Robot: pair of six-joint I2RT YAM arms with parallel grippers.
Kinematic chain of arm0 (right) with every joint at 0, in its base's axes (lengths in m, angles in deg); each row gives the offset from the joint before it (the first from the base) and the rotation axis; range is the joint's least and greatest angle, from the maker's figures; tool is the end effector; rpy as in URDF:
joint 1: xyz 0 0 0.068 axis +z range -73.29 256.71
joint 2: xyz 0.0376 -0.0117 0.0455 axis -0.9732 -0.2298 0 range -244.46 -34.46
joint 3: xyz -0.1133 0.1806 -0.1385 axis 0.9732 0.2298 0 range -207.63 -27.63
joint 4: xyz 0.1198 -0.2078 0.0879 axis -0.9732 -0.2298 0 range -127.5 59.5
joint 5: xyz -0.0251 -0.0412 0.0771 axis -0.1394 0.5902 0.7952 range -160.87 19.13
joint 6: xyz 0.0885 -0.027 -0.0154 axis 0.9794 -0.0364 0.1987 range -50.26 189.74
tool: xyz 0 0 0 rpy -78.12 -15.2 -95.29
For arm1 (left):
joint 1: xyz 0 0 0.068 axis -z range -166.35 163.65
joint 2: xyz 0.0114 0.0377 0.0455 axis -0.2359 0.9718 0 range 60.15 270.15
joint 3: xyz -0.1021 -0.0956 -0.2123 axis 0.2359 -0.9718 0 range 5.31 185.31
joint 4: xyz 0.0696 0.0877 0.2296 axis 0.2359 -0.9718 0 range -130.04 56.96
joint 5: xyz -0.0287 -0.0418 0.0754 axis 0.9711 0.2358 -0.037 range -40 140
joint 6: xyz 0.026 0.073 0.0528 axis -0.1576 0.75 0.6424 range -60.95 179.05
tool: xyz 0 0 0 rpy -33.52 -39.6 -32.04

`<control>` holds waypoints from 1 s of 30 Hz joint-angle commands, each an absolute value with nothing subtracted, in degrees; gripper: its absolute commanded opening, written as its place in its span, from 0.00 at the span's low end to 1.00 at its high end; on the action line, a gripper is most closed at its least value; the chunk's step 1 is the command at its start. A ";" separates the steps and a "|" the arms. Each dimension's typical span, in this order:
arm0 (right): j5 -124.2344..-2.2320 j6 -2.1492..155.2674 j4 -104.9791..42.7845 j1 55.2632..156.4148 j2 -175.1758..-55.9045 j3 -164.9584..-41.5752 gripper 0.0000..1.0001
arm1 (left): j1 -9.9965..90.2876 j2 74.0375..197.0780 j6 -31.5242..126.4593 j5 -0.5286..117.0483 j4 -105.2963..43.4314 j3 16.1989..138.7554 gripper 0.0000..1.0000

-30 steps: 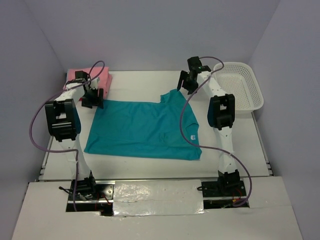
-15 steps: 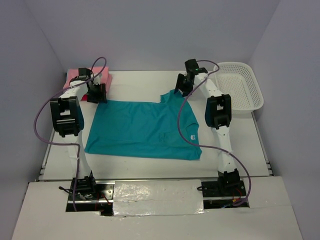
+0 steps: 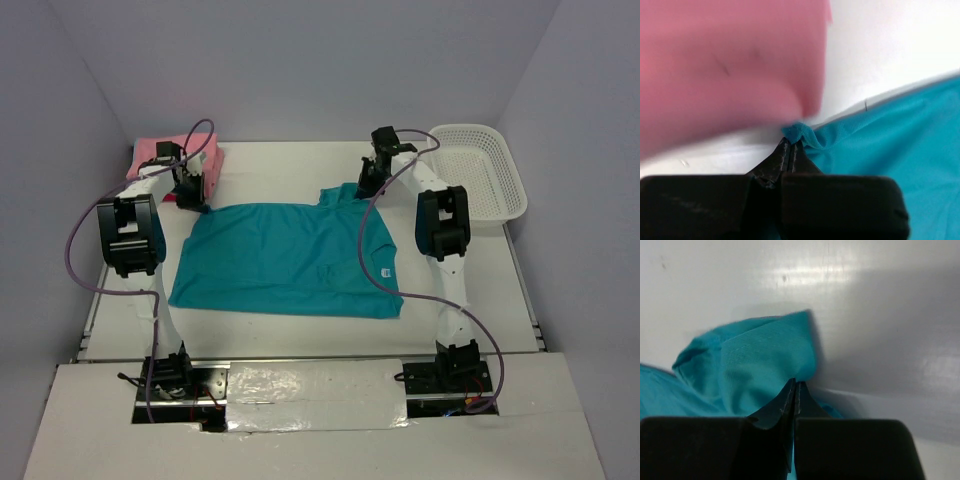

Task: Fold and stack the t-shirts
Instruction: Grap the side of the flattened tshirt furthest away from the robot with both arms, then fold the other side of the tshirt into a rectangle

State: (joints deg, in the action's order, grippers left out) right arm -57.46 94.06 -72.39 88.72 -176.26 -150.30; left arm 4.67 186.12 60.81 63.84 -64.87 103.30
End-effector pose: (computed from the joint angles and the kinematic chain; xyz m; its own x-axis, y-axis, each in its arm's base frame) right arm 0.5174 0.1302 0.1065 -0.9084 0.2163 -0.3579 0.0678 0.9206 0.3845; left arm 0.4783 0.0552 0.1178 -0.8544 -0.1047 -0.5089 -0.0064 0.9815 -0.1912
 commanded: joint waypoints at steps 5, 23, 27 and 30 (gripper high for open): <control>-53.56 92.77 -62.76 88.93 -152.36 -127.87 0.00 | 4.68 173.90 71.26 65.99 -68.98 97.07 0.00; -54.44 94.27 -55.64 91.39 -123.86 -86.53 0.00 | 3.28 152.79 91.13 64.94 -69.15 73.95 0.00; -54.61 94.71 -55.11 91.74 -120.77 -82.66 0.00 | 3.01 151.83 92.70 63.89 -69.60 71.32 0.00; -54.61 94.79 -55.37 92.27 -120.07 -82.12 0.00 | 3.01 151.47 93.15 64.50 -69.51 71.14 0.00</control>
State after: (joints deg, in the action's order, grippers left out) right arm -54.14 94.56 -57.68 91.37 -122.86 -82.26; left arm 3.27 154.54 90.60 64.17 -69.59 70.87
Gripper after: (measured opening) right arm 0.008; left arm 0.028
